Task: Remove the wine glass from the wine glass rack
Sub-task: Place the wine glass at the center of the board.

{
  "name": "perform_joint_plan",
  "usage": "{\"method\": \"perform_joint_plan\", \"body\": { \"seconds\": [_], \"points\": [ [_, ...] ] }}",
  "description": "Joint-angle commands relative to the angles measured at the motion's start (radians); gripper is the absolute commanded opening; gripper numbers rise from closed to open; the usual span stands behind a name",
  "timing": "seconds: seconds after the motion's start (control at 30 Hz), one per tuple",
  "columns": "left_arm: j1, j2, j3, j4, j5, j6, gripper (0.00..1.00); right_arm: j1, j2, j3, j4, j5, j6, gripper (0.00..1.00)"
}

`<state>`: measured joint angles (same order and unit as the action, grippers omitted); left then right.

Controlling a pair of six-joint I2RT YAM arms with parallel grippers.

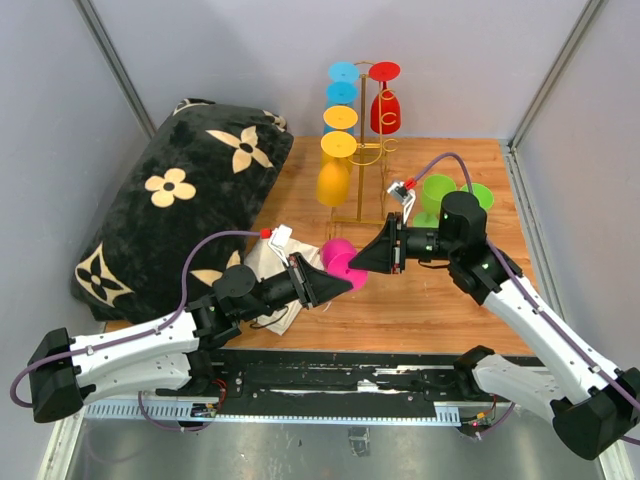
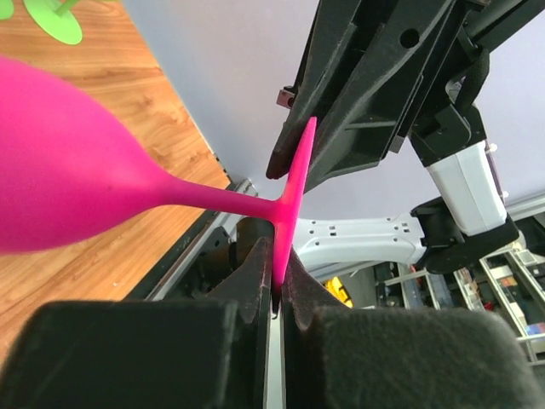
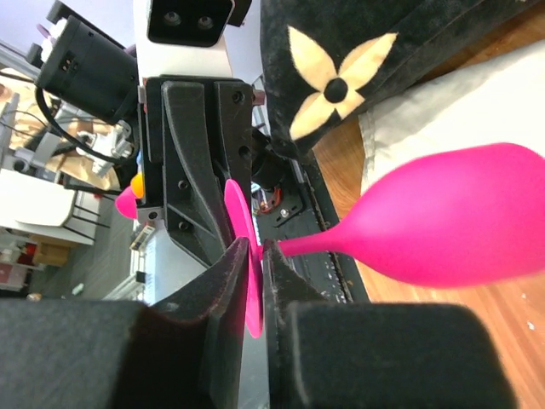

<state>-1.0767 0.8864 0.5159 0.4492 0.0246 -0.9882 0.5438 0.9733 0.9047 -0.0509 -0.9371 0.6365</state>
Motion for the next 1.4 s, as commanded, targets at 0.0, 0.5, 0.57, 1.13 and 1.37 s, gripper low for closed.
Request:
{"method": "perform_joint_plan", "body": {
  "seconds": [0.0,0.5,0.57,1.13,1.37],
  "points": [
    [-0.001,0.001,0.024,-0.026,-0.009,0.030,0.01,0.021,-0.016,0.080,-0.128,0.040,-0.162,0.22],
    [-0.013,0.104,0.117,-0.510,0.122,0.524,0.00,0.014,-0.137,0.236,-0.563,1.047,-0.451,0.90],
    [-0.040,0.134,0.151,-0.538,0.153,0.600,0.00,-0.004,-0.136,0.234,-0.601,1.084,-0.417,0.91],
    [-0.221,0.344,0.277,-0.714,0.278,1.120,0.01,-0.261,0.062,0.056,-0.390,0.029,-0.136,0.91],
    [-0.221,0.174,0.170,-0.517,0.364,1.244,0.00,-0.243,0.043,0.027,-0.353,-0.003,-0.152,0.85]
  ]
}}
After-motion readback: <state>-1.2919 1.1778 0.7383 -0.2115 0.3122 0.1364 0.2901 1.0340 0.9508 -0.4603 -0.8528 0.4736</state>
